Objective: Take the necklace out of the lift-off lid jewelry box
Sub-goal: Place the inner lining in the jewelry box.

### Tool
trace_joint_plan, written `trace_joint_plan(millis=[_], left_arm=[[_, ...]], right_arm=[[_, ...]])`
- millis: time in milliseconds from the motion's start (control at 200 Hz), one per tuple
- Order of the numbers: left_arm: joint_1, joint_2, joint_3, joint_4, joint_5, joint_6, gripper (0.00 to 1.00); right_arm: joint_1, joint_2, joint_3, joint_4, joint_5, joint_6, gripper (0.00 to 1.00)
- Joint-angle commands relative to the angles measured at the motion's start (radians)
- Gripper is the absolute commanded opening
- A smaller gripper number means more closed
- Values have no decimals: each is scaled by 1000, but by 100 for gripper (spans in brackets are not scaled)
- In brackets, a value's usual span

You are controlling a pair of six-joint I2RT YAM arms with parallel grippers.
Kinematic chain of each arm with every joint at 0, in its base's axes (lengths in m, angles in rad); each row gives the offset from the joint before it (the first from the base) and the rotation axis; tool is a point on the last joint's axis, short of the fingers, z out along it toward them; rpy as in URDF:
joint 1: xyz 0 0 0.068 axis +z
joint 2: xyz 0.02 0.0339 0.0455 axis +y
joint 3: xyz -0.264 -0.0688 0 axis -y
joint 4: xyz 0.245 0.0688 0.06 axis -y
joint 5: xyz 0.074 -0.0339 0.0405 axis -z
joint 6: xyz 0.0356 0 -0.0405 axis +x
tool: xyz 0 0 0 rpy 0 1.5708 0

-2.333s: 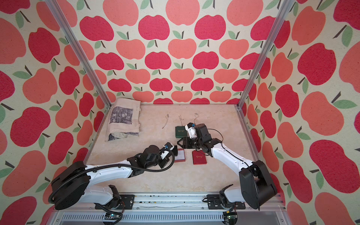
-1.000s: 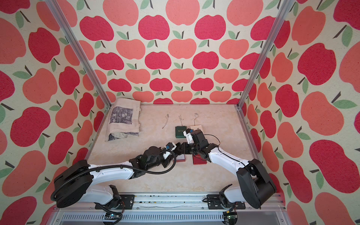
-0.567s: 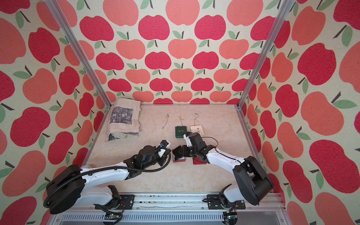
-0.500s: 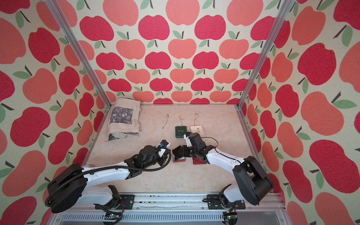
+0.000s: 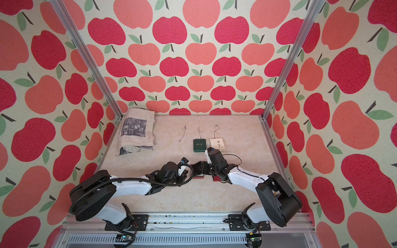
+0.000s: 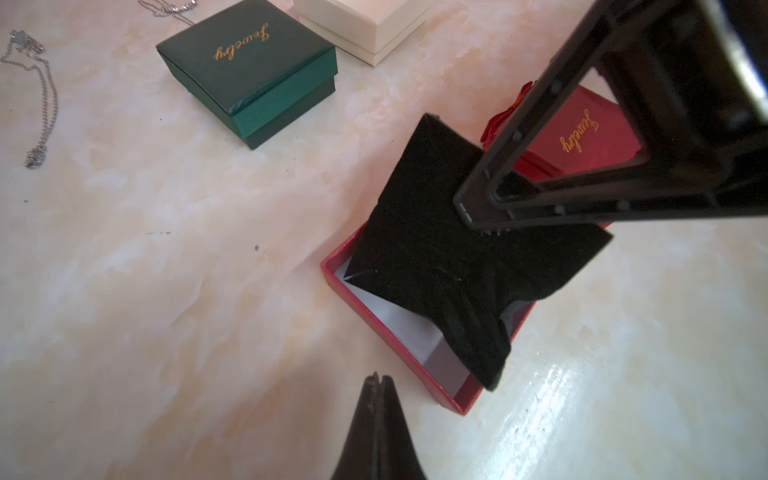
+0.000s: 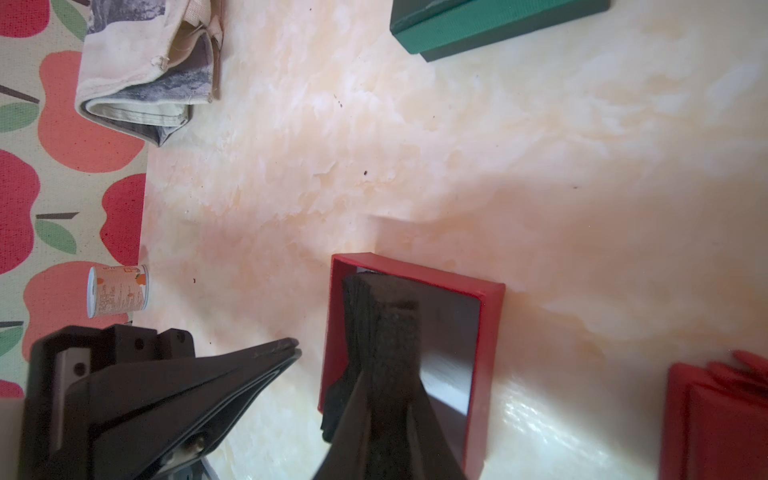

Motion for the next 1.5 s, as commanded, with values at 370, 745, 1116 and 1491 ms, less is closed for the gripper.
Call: trace_joint_plan(millis=[370,745,1116,1491], left_arm=[[6,57,62,2,69,-13,0],[6,67,71,3,93,-15,0],[4,56,71,23,96,-18,0],[9,66,114,46,91,5,5]], right_arm=[[6,24,-15,52,41,24,16],[21,93,-7,95,21,28,16],[52,142,3,73,69,28,16],[83,136,0,58,89,35,16]])
